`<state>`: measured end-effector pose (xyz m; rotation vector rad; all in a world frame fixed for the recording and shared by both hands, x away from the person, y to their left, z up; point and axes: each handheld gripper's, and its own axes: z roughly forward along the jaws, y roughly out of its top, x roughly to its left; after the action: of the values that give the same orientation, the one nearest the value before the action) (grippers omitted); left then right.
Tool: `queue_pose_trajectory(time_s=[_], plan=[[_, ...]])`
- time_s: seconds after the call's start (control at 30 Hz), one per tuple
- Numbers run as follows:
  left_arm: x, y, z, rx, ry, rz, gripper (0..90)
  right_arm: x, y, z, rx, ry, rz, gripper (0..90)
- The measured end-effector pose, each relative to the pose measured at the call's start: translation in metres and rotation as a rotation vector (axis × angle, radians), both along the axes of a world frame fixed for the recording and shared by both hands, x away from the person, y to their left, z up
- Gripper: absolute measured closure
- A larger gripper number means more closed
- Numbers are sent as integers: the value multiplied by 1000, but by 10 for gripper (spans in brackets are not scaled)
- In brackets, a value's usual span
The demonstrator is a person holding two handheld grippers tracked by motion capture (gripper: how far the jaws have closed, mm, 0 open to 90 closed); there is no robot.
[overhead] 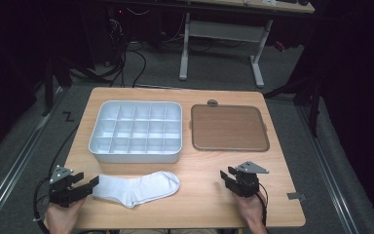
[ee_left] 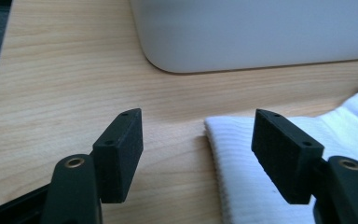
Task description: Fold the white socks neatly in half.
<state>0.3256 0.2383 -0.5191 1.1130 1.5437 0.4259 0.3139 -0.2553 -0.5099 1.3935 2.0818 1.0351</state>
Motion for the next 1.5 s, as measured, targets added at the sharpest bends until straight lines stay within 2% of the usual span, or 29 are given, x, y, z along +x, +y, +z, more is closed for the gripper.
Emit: queue_pose_trajectory(time_s=[0.33,0.5,0.53,0.63,0.67,0.83,0.87,1.17,1.27,1.5], plan=[[-9,-13,5,-2,0,-18,314,0,25,5,33,7,88,614],[-11,-18,4,-1,21,-17,290,0,40,9,50,6,138,612],[-12,-18,4,-2,26,-20,282,0,47,9,51,7,163,611],[-13,-20,4,-24,41,-23,273,0,55,9,42,11,185,611],[-13,-21,4,-19,44,-25,272,0,61,8,41,19,211,611],[-16,-27,1,11,61,-26,275,1,75,9,45,23,250,610],[-16,-29,1,14,61,-23,280,1,82,10,51,23,271,608],[-15,-32,-6,36,91,-7,308,6,115,5,44,39,338,587],[-16,-32,-8,59,93,6,313,8,120,2,47,46,345,584],[-15,-31,-11,64,100,14,339,13,130,-4,41,67,355,597]])
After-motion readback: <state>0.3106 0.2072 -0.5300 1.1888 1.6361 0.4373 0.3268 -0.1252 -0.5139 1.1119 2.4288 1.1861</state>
